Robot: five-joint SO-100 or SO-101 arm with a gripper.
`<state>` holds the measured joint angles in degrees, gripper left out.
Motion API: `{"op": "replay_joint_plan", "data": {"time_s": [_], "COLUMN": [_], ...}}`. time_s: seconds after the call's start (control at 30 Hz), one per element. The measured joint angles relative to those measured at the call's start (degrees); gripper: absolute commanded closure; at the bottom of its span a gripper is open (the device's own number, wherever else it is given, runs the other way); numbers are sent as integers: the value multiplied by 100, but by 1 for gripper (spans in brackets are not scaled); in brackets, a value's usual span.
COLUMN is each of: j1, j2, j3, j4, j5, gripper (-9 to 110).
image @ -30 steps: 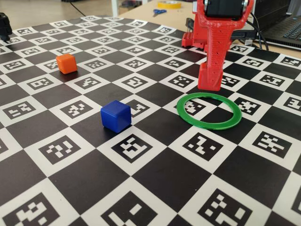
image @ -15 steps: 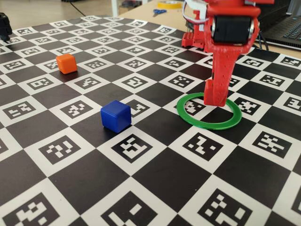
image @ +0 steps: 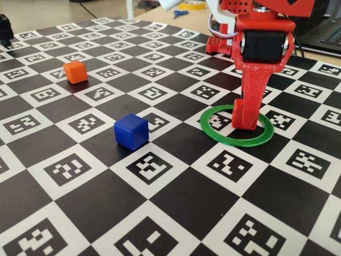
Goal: Grab the red cube then put it in the green circle then put the blue cube on top and finally the orange cube on top
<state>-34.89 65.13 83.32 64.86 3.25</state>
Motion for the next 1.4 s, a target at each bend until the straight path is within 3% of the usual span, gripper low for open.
{"op": "replay_joint_plan", "data": {"time_s": [0.33, 0.53, 0.67, 0.97, 1.4], "j1": [0, 9, 70, 255, 773], "j2": [0, -9, -9, 211, 492], "j3": [35, 53, 97, -44, -1477], "j4": [-26, -18, -18, 659, 1802], "j5": [-62, 35, 114, 123, 519], "gripper": [89, 60, 55, 53, 53]}}
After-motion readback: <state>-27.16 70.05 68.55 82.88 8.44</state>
